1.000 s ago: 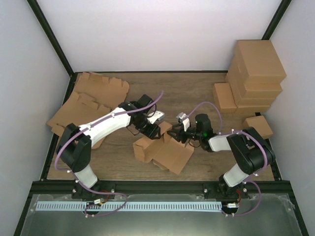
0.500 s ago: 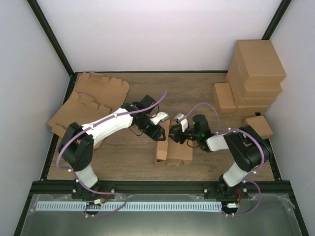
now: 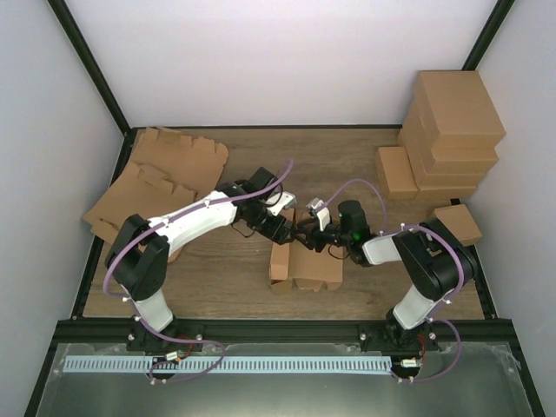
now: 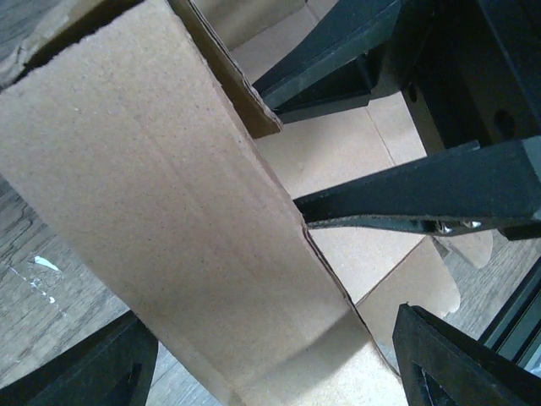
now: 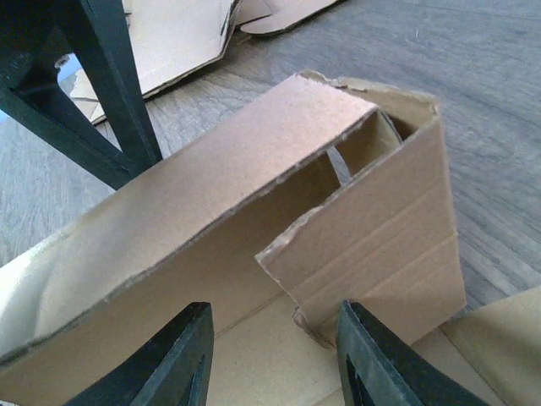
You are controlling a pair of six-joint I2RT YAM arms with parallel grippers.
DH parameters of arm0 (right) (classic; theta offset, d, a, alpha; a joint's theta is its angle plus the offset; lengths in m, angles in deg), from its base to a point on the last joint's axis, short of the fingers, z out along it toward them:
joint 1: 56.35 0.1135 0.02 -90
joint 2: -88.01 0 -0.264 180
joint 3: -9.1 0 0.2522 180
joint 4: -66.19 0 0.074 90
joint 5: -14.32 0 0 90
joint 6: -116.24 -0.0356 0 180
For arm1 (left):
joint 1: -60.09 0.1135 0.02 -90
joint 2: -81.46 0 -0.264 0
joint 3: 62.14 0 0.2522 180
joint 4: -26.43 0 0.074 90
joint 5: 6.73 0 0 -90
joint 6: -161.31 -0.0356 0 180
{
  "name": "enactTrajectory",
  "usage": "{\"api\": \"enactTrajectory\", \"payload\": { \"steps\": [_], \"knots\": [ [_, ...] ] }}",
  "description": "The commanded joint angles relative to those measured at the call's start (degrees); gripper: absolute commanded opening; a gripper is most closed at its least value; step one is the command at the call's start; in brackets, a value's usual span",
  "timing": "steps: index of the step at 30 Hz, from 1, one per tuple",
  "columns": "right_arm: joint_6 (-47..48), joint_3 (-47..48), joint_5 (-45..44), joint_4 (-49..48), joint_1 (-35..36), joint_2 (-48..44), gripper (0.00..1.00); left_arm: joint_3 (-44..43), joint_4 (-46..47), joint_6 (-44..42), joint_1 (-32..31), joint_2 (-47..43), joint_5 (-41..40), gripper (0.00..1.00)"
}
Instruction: Fold the paper box
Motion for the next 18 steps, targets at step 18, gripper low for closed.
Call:
{"api": "enactTrajectory", "payload": {
  "steps": [18],
  "knots": [
    [0.59,5.88,1.26,-0.29,0.79,4.62,0.34,-4.66,-1.42,0.19,-1.19,6.36,-3.31,0.61]
  ]
}}
